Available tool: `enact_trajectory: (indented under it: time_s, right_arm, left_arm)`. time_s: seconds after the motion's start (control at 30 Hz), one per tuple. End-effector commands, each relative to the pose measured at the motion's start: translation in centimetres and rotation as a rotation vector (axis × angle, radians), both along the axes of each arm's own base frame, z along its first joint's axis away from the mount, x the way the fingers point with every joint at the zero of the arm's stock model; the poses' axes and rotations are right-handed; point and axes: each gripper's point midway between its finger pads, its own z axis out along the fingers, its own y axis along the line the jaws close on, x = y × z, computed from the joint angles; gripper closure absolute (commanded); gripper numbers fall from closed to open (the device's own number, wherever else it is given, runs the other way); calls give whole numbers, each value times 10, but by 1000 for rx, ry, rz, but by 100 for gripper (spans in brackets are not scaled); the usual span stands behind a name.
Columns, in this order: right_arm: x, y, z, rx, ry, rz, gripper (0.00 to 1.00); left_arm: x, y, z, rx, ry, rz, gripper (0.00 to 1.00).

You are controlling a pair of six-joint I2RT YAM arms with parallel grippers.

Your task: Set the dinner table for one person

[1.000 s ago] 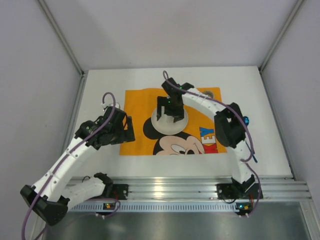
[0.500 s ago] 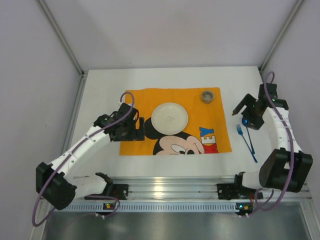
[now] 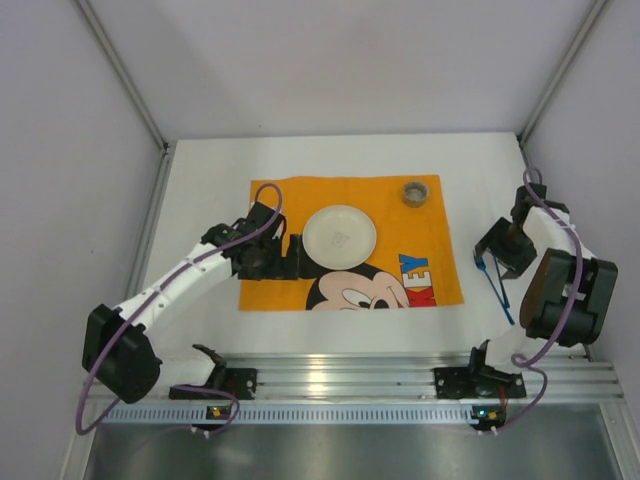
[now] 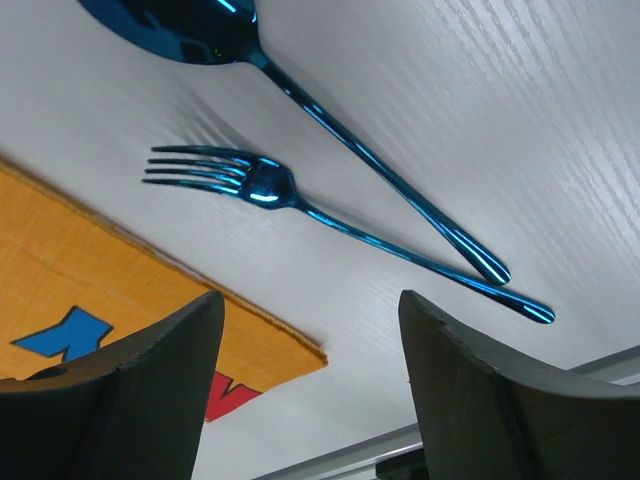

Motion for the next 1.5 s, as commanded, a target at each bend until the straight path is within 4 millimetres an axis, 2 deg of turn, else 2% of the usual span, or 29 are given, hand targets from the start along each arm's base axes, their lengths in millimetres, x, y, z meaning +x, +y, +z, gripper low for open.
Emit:
enact_trajectory:
  time_s: [0.0,0.07,0.3,0.53,0.8,0.83,0.97,1.07,1.17,1.2,1.23,1.3,1.37,1.4,1.47]
  right_arm:
    - [10,-18,-12,-60,14,3,30]
    - [9,-19,-22,-63,37,9,36]
    - [12,-21,-51,-54,85,39,42]
    - [8,-22,-70,-56,120,73,47]
    - [13,-6,-78,-81,132,160,81]
    - [12,-7,-78,-88,136,160,81]
    - [11,-1,-83,-112,157,203,100]
    - [13,5,-85,-129,171,252,100]
    - [22,13,-72,-162,162,300,100]
    - [34,16,-58,-173,116,305,100]
    - [37,21,-50,-178,107,322,100]
    - [57,27,-19,-194,18,324,100]
    - [63,36,5,-197,-22,341,100]
    - [72,38,30,-208,-86,341,100]
    - [70,41,53,-214,-111,343,100]
  left_arm:
    - [5,-4,12,-41,-58,4,2]
    - [3,-1,10,-36,-51,18,2]
    - [-8,9,7,-17,-39,44,1]
    - [-13,15,6,6,-22,61,2]
    - [-12,12,3,10,-3,56,2]
    - [-12,12,3,12,-2,54,2]
    - [-7,11,6,16,-8,54,1]
    - [-4,9,9,11,-21,56,2]
    - [-3,7,8,-3,-31,51,1]
    - [-3,5,6,-9,-23,45,1]
    - [-2,4,5,-11,-23,41,1]
    - [4,-1,14,-23,-38,31,1]
    - [12,-3,19,-10,-47,17,1]
    - [21,-8,32,-22,-78,12,1]
    - [30,-14,40,-22,-92,-5,1]
